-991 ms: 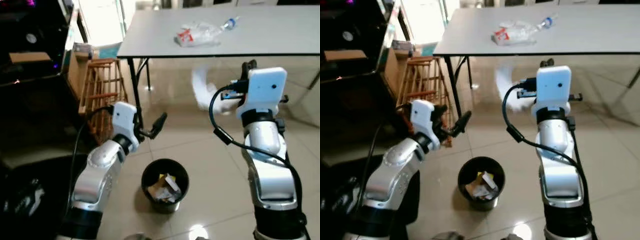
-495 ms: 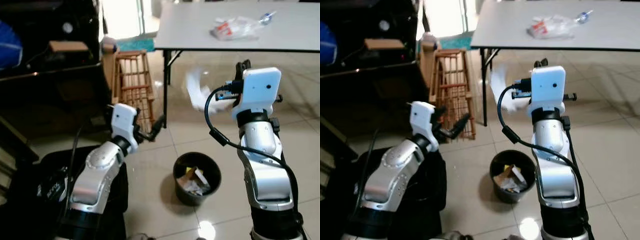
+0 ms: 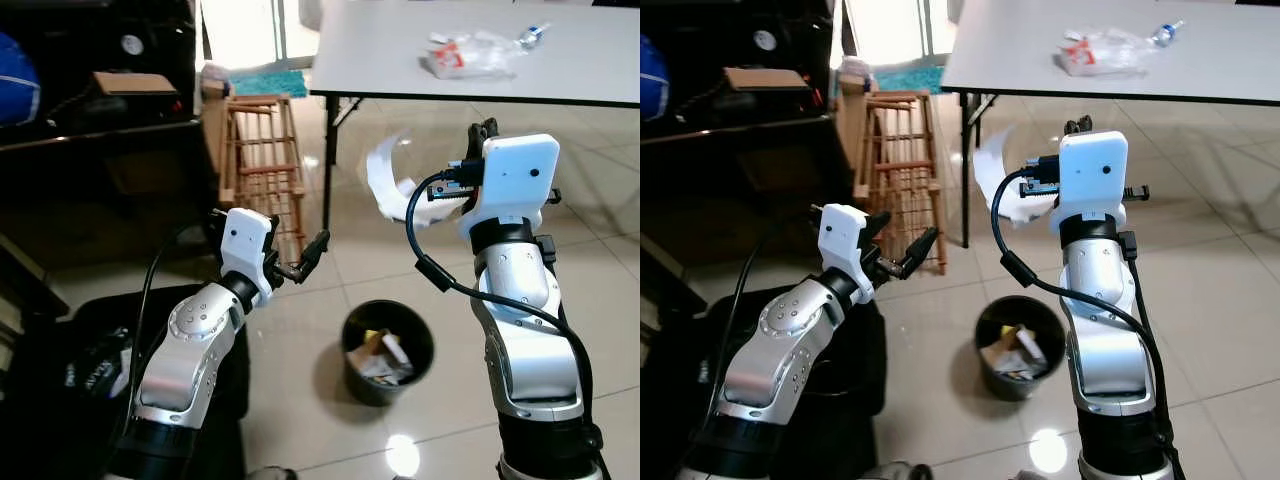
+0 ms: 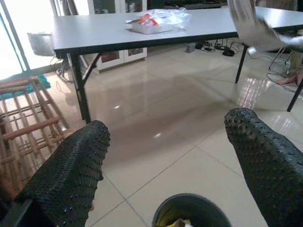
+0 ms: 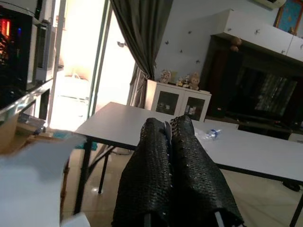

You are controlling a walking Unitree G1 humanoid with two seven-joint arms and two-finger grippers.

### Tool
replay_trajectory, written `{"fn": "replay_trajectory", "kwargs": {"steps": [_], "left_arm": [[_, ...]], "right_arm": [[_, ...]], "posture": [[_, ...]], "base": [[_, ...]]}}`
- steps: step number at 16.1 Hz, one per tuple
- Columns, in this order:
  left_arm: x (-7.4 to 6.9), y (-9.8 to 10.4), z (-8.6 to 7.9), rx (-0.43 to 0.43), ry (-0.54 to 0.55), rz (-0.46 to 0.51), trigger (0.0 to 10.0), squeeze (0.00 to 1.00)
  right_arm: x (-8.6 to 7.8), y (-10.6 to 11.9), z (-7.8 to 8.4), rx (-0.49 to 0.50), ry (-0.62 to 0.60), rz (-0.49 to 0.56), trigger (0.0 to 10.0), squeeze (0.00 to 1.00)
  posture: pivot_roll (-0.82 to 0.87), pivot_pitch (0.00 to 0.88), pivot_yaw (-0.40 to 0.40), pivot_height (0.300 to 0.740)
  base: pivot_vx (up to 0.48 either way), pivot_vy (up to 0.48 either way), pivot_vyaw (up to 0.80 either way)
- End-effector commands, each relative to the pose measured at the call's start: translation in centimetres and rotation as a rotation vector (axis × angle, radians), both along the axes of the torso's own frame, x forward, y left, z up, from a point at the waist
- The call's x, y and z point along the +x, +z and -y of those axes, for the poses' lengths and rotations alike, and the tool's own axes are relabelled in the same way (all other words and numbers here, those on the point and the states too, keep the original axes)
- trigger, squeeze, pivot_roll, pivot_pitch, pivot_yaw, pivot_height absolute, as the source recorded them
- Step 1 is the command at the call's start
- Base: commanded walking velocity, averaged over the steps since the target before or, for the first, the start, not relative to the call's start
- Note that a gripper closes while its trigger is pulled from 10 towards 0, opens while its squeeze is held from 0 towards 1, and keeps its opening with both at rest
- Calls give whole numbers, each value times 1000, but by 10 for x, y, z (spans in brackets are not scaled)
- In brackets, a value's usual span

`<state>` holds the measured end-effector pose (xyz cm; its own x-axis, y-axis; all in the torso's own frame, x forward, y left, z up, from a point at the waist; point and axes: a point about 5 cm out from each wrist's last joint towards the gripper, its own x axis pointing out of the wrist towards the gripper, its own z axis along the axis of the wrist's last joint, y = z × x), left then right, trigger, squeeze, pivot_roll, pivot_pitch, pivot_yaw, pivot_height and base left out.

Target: Picking trash to rubbish bin

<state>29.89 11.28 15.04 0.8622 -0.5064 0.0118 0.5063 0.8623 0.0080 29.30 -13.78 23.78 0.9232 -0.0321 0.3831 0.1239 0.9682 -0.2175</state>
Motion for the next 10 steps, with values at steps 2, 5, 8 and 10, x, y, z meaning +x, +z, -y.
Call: {"fn": "replay_trajectory", "kwargs": {"steps": [2,5,8,10], "left_arm": [[-1,-1,4,-14,-9,-5,10000,0],[-3,-2,3,-20,-11,-6,10000,0],[-3,-3,3,-19,-10,-8,10000,0],[-4,-7,2,-11,-11,-15,10000,0]], "right_arm": [[-2,4,2,-5,-3,18,0,0],[-3,3,1,-9,0,13,0,0],[-3,2,1,-12,2,9,0,0],[-3,1,1,-13,5,5,0,0]], "posture": [[-18,93,48,740],[-19,95,47,740],[-21,97,46,740],[-20,98,46,740]], "base": [[0,-240,0],[0,0,0],[0,0,0],[0,0,0]]}}
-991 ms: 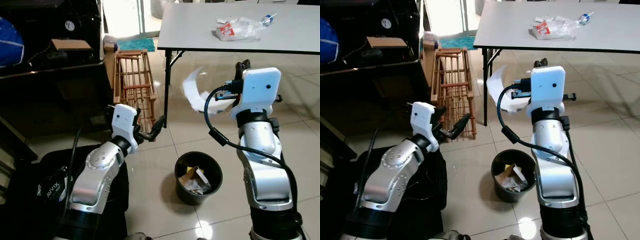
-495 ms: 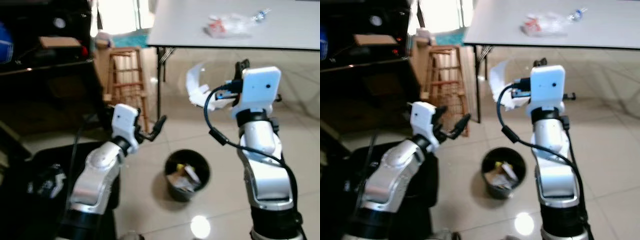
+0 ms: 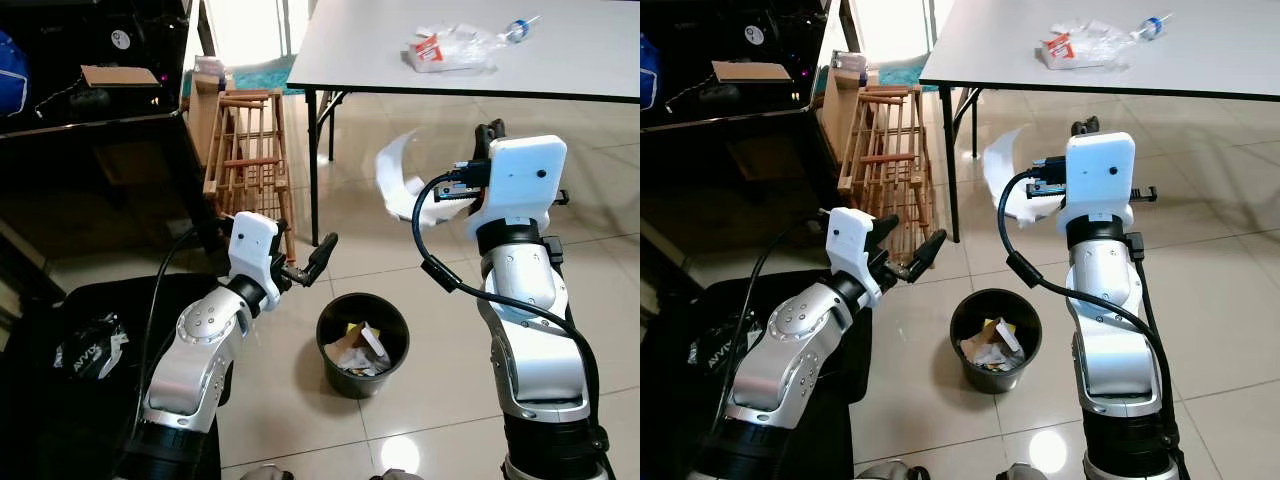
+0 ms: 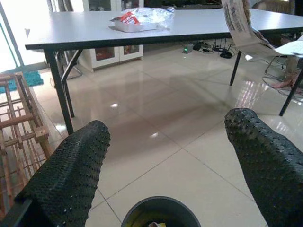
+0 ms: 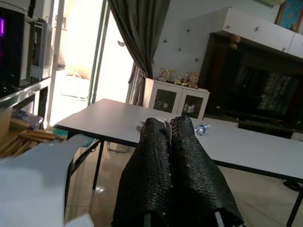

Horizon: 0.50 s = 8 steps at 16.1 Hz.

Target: Picking trash to rubbish bin

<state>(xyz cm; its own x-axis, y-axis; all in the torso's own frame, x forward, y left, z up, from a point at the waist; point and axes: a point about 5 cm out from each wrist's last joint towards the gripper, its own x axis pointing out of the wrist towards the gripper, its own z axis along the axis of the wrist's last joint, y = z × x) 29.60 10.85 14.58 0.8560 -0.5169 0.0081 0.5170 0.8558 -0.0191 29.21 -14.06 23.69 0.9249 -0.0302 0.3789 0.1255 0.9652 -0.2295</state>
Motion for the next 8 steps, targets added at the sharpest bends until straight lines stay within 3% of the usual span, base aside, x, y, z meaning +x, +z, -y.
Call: {"fn": "replay_trajectory", "kwargs": {"steps": [1,4,8], "left_arm": [[-1,-4,-4,21,1,-3,10000,0],[-1,-5,-4,25,1,-2,10000,0],[-2,-6,-3,43,-14,4,10000,0]], "right_arm": [[-2,2,-2,-1,9,8,0,0],[-2,1,-3,1,12,4,0,0],[-1,1,-4,4,16,4,0,0]], "posture": [[-20,98,46,740],[-20,98,46,740],[-14,94,49,740]], "base": [[0,0,0],[0,0,0],[0,-480,0]]}}
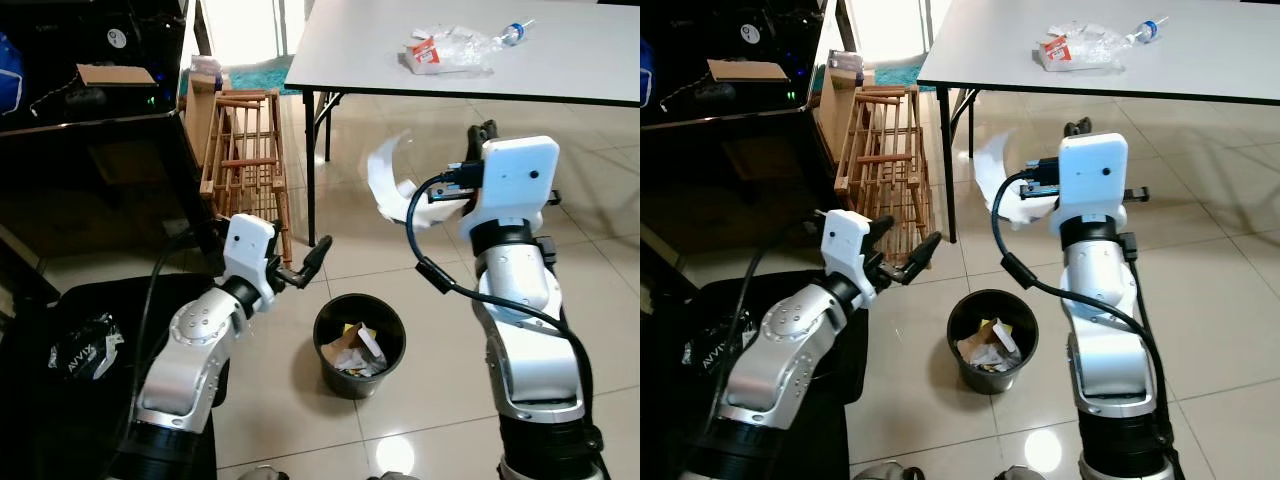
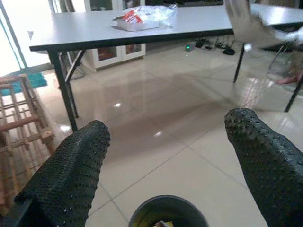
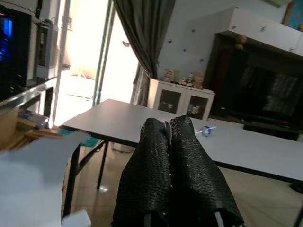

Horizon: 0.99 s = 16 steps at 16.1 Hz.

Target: Picking trash to rubbish bin

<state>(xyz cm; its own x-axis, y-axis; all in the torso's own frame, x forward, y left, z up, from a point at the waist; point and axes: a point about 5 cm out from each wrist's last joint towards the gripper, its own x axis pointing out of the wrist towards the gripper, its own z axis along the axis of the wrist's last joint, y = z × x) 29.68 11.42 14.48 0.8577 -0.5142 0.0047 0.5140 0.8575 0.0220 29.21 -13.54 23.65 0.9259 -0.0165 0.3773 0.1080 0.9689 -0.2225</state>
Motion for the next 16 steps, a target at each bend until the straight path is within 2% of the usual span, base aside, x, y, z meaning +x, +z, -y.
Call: {"fn": "replay_trajectory", "kwargs": {"steps": [1,8,12,16], "left_arm": [[-2,-5,3,5,-15,-15,10000,0],[-2,-6,2,-12,-7,-21,10000,0],[-1,-11,-6,26,-2,-16,10000,0],[-2,-16,-7,48,-12,-25,10000,0]], "right_arm": [[0,1,1,-3,-2,6,0,0],[-1,-1,1,-7,-1,-5,0,0],[0,-6,-1,0,7,-29,0,0],[3,-27,6,61,-9,-141,0,0]], "posture": [[-13,94,51,740],[-16,96,49,740],[-15,97,47,740],[-14,99,52,740]], "base": [[0,-480,0],[0,0,0],[0,0,0],[0,0,0]]}}
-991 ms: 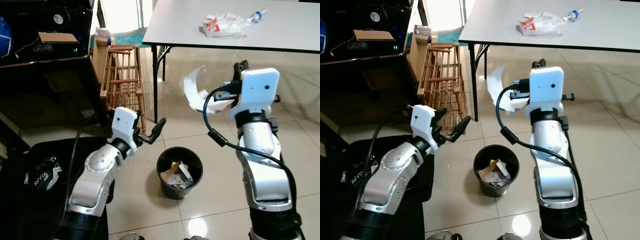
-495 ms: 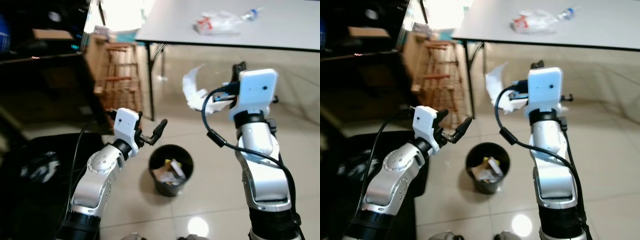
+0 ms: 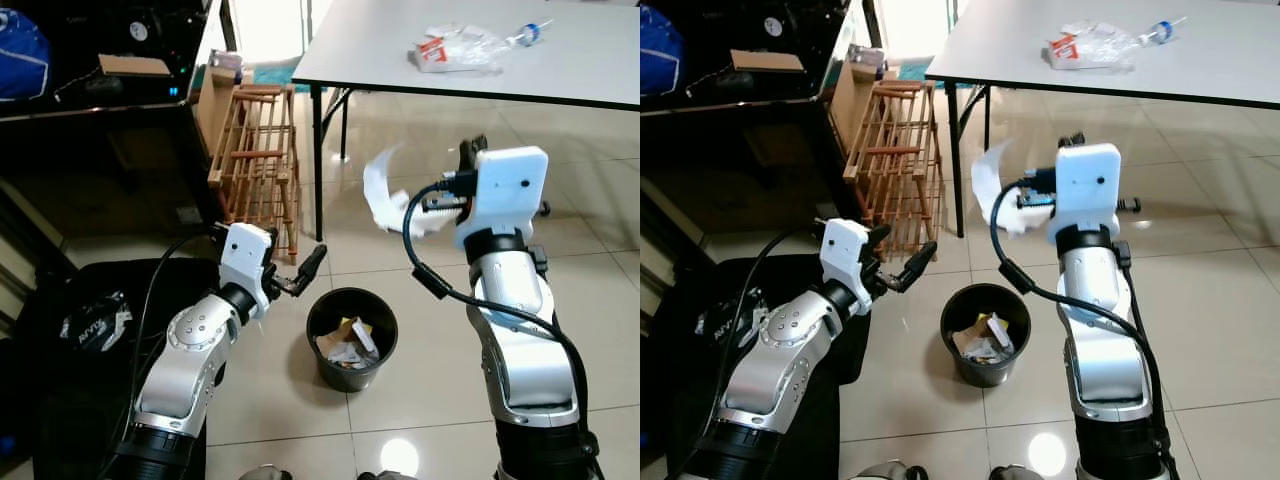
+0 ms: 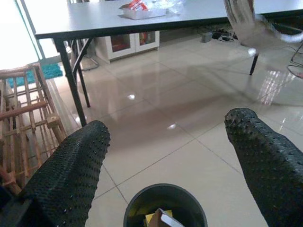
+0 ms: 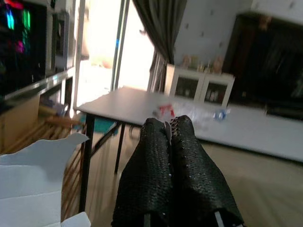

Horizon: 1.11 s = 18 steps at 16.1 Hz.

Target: Picking trash to rubbish bin

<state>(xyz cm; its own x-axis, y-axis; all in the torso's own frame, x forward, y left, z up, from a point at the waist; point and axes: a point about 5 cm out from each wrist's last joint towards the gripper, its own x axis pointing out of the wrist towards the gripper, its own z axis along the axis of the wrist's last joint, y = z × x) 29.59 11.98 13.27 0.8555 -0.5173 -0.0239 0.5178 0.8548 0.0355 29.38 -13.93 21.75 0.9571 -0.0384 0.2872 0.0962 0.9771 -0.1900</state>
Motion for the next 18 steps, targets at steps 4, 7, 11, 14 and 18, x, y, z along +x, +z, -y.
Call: {"fn": "replay_trajectory", "kwargs": {"steps": [4,7,11,14,18], "left_arm": [[-4,-9,1,29,-36,-23,10000,0],[-6,-18,-2,43,-44,-47,10000,0],[-16,-37,-7,78,-94,-105,10000,0],[-18,-44,-6,96,-93,-122,10000,0],[-19,-43,-2,76,-96,-108,10000,0]], "right_arm": [[2,-35,6,80,-5,-168,0,0],[1,-52,8,94,-10,-236,0,0],[-2,-76,11,130,-22,-330,0,0],[-3,-86,12,132,-24,-369,0,0],[-3,-88,11,137,-21,-375,0,0]], "posture": [[-15,100,53,740],[-12,102,52,740],[-8,104,48,740],[-9,102,46,740],[-9,104,45,740]], "base": [[0,0,0],[0,0,0],[0,0,0],[0,0,0],[0,0,0]]}}
